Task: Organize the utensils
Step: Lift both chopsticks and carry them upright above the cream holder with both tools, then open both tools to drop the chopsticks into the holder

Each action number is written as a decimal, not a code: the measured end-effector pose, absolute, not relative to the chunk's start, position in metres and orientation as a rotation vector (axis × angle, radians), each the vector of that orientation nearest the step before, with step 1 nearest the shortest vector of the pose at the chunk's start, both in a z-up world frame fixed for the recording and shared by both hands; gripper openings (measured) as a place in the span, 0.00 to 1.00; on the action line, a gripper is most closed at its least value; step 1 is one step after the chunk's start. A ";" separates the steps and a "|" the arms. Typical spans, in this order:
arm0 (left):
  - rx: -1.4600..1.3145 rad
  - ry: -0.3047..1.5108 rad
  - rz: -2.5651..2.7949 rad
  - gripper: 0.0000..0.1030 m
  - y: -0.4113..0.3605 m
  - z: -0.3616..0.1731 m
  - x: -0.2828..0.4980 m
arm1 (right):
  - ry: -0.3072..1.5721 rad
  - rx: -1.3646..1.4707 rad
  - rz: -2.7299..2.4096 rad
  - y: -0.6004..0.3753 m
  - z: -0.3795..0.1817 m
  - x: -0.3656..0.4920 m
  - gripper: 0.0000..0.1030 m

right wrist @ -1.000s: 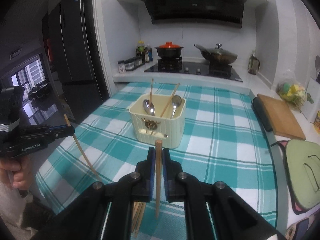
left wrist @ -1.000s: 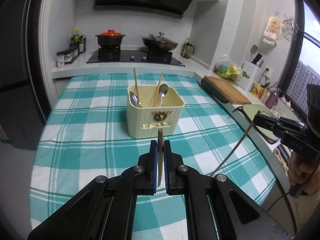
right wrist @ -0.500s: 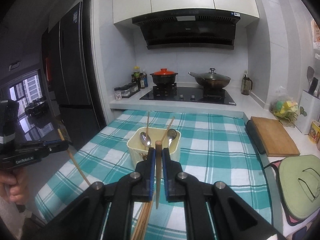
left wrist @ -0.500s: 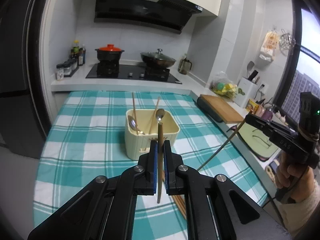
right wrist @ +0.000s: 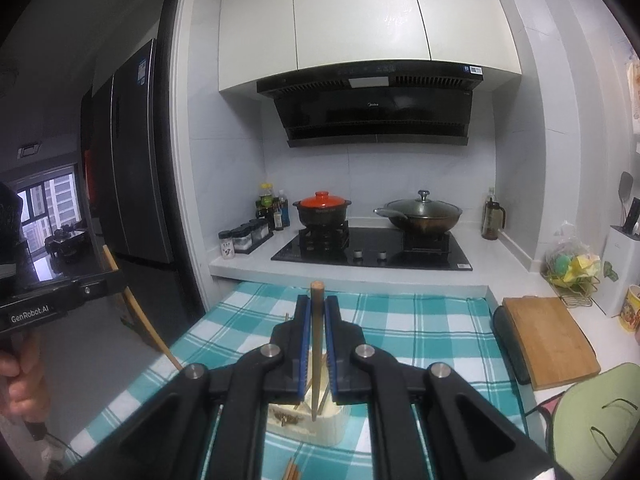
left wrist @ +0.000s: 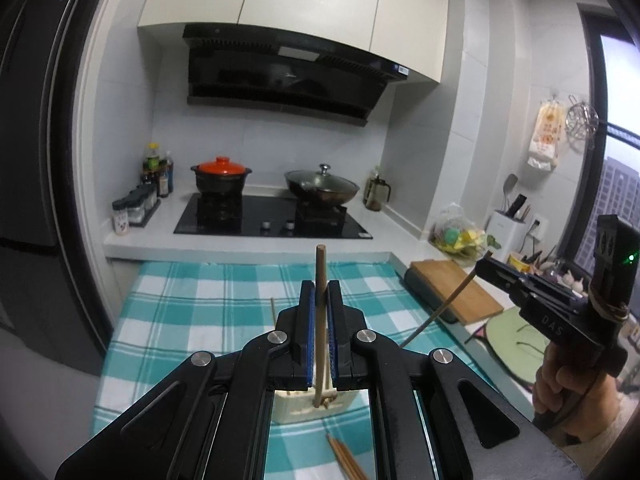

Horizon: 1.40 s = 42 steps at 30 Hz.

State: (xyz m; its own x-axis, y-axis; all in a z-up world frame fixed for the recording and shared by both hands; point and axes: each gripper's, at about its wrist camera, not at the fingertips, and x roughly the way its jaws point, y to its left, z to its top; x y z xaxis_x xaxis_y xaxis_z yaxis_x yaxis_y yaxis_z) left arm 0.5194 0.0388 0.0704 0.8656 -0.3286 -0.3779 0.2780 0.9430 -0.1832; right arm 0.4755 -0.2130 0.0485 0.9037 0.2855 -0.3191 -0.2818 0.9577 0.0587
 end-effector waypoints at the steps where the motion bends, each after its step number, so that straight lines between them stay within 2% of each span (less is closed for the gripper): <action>1: -0.125 0.414 -0.309 0.04 0.038 0.068 0.527 | 0.325 0.015 0.290 -0.212 0.050 0.483 0.07; 7: -0.115 0.453 -0.259 0.04 0.028 0.028 0.576 | 0.357 0.011 0.293 -0.202 0.031 0.530 0.07; 18: -0.077 0.681 -0.229 0.04 0.009 -0.048 0.642 | 0.727 0.006 0.371 -0.177 -0.065 0.621 0.07; 23: -0.052 0.729 -0.204 0.06 0.003 -0.063 0.656 | 0.743 0.026 0.354 -0.171 -0.076 0.640 0.08; 24: -0.053 0.732 -0.204 0.11 0.004 -0.064 0.656 | 0.743 0.036 0.350 -0.171 -0.076 0.643 0.08; 25: -0.055 0.733 -0.204 0.21 0.004 -0.063 0.655 | 0.740 0.041 0.348 -0.171 -0.076 0.645 0.09; 26: -0.058 0.729 -0.200 0.27 0.006 -0.062 0.652 | 0.737 0.041 0.344 -0.170 -0.075 0.647 0.17; 27: -0.059 0.721 -0.193 0.38 0.008 -0.059 0.648 | 0.731 0.041 0.337 -0.171 -0.073 0.648 0.31; 28: -0.058 0.714 -0.190 0.43 0.011 -0.056 0.642 | 0.726 0.046 0.334 -0.171 -0.071 0.646 0.36; 29: -0.054 0.708 -0.192 0.44 0.013 -0.052 0.635 | 0.715 0.058 0.335 -0.173 -0.067 0.642 0.39; 36: 0.004 0.711 -0.236 0.67 0.035 -0.033 0.550 | 0.646 0.004 0.360 -0.183 -0.033 0.585 0.39; 42: 0.011 0.758 -0.252 0.71 0.047 -0.059 0.467 | 0.623 -0.099 0.359 -0.198 -0.026 0.508 0.39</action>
State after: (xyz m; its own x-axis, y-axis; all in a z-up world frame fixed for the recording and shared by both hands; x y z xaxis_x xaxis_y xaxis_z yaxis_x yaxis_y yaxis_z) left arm 0.4674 0.0468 -0.0587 0.6975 -0.2221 -0.6813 0.2299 0.9699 -0.0808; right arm 0.5077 -0.1978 -0.0260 0.7526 0.2988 -0.5868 -0.3581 0.9336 0.0162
